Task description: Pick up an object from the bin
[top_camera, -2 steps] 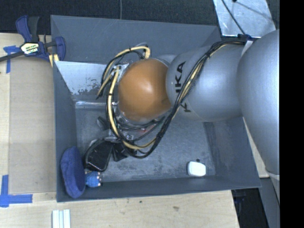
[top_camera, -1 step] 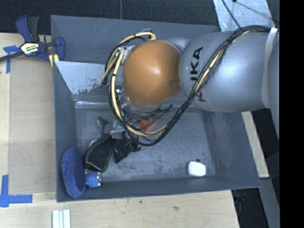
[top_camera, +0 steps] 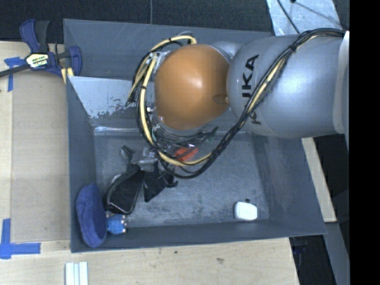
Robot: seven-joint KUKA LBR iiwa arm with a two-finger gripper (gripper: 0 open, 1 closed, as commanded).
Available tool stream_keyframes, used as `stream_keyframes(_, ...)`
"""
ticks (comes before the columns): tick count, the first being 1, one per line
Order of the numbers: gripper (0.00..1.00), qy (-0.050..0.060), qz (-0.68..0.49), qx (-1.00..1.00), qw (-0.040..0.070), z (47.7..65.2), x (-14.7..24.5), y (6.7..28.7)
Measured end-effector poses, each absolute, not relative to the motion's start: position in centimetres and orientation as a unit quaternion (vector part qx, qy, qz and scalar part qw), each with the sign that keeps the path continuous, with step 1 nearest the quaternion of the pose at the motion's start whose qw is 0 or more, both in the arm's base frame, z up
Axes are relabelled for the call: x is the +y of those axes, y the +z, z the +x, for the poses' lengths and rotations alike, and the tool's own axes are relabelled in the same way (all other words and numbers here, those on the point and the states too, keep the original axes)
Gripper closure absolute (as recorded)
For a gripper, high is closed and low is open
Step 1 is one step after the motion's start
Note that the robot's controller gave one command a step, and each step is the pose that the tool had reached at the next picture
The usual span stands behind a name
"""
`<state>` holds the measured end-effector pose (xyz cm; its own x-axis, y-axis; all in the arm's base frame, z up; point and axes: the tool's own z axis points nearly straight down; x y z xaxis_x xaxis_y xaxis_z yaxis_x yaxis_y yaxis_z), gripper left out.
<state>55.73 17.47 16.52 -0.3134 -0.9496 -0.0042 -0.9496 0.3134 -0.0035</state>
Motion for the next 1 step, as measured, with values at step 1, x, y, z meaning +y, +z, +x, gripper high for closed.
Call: stream_keyframes(1, 1.0, 0.0, -0.584, 0.811, 0.003, 55.82, 17.52, 18.78)
